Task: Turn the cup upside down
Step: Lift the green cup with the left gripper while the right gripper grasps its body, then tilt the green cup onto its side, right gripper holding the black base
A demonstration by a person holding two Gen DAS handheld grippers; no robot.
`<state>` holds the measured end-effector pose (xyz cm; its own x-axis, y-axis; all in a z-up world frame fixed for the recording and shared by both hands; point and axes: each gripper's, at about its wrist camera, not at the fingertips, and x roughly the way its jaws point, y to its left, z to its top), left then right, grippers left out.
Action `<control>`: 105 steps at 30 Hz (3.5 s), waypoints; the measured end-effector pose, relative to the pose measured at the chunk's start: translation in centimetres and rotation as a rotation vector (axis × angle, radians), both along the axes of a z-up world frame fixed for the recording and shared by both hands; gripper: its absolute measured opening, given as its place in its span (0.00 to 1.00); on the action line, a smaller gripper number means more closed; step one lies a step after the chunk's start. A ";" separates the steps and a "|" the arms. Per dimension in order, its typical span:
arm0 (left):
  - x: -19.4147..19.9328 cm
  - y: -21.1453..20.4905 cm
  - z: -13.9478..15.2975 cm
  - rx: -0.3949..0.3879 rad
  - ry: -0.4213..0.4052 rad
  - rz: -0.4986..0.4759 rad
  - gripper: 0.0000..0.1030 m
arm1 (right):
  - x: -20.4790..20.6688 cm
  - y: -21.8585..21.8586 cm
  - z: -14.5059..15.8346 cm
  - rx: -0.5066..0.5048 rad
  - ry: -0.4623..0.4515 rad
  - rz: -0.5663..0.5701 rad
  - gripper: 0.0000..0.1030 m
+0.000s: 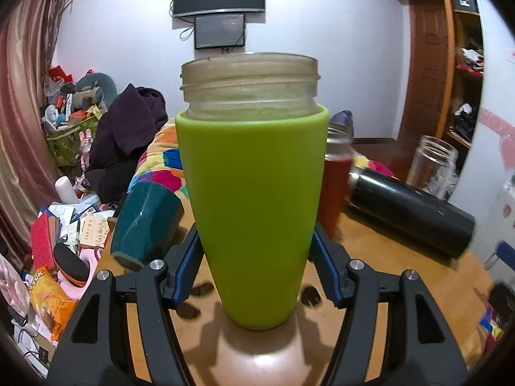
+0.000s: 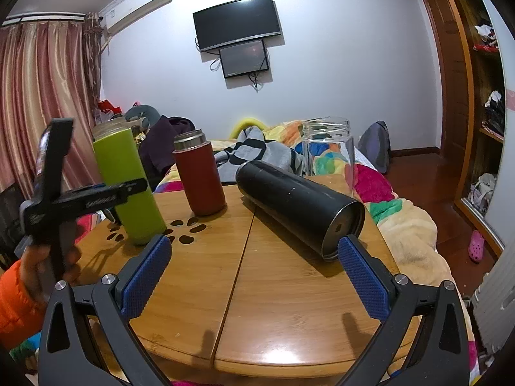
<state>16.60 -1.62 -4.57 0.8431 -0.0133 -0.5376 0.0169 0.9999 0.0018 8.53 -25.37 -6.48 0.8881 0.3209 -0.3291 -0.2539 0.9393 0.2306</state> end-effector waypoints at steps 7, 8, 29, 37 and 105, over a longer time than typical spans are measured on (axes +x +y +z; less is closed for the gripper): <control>-5.1 -2.4 0.1 -0.010 -0.031 -0.062 0.62 | -0.9 0.3 -0.5 -0.015 -0.021 0.023 1.00; -5.7 -2.7 0.1 -0.014 -0.033 -0.072 0.62 | -1.0 0.3 -0.7 -0.013 -0.023 0.032 1.00; -10.4 -2.5 5.5 -0.016 -0.181 -0.197 0.82 | -1.1 9.7 -1.8 -0.120 -0.074 0.348 1.00; -9.4 -1.3 6.0 -0.071 -0.136 -0.251 0.82 | -0.3 12.3 -2.8 -0.145 -0.067 0.401 0.81; -3.1 2.4 1.1 -0.404 0.052 -0.302 0.84 | -2.0 10.3 -1.6 -0.384 -0.062 0.480 0.61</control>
